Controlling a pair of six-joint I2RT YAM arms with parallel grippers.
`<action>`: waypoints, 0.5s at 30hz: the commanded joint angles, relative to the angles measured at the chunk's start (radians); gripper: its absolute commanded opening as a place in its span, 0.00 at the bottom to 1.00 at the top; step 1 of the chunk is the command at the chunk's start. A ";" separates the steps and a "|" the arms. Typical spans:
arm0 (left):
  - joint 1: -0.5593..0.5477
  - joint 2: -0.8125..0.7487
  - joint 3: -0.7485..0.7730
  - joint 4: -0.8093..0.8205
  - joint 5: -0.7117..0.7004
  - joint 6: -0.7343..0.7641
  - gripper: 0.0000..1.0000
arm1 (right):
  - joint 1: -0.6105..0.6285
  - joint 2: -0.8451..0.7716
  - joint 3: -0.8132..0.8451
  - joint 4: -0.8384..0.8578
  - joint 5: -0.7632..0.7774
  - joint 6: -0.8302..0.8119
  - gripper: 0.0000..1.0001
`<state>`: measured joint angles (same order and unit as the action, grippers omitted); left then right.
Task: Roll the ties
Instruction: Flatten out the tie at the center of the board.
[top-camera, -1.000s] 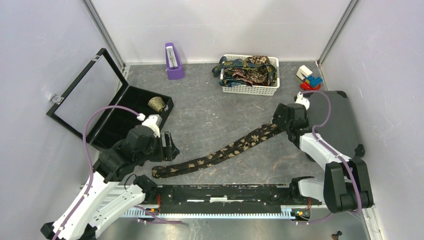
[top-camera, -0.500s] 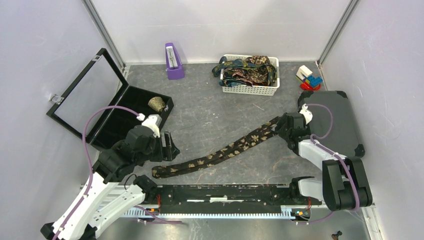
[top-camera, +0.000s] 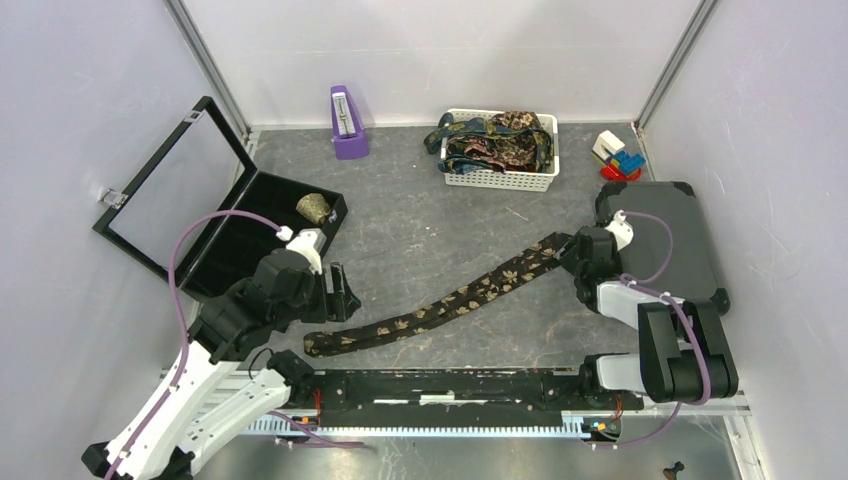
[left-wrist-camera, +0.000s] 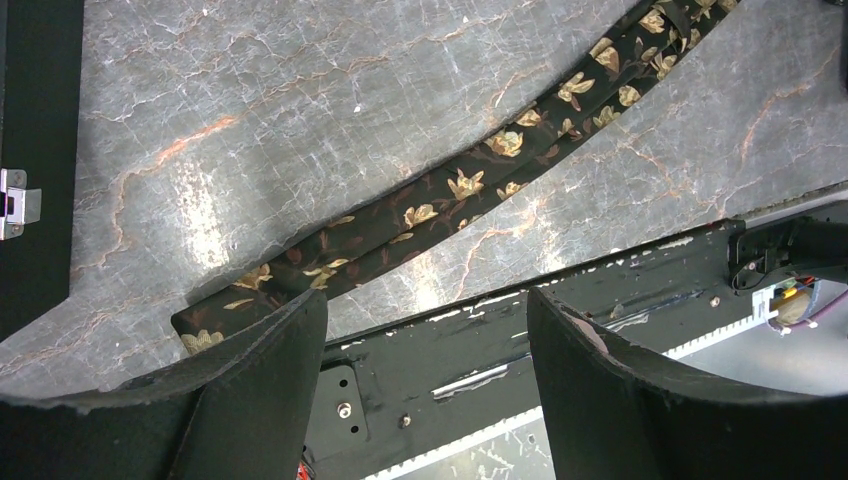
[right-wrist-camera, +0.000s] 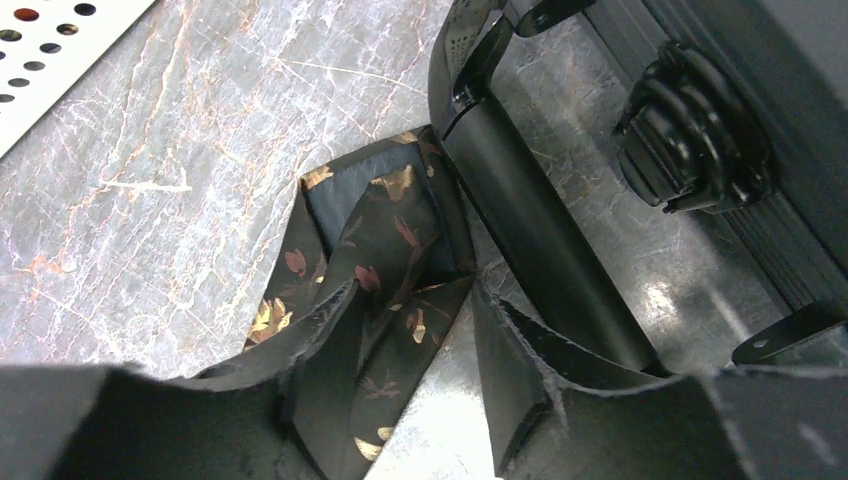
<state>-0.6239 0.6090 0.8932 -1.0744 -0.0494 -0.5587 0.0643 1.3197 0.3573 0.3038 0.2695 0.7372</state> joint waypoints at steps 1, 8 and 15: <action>0.000 0.008 0.000 0.031 0.008 0.039 0.79 | -0.016 0.040 -0.055 0.022 -0.029 -0.014 0.48; 0.000 0.014 -0.001 0.030 0.003 0.038 0.79 | -0.032 0.068 -0.090 0.103 -0.097 -0.025 0.30; 0.000 0.020 -0.002 0.030 -0.002 0.036 0.79 | -0.039 0.068 -0.078 0.132 -0.130 -0.049 0.17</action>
<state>-0.6239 0.6201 0.8928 -1.0748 -0.0502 -0.5587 0.0284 1.3678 0.2966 0.4774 0.1978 0.7235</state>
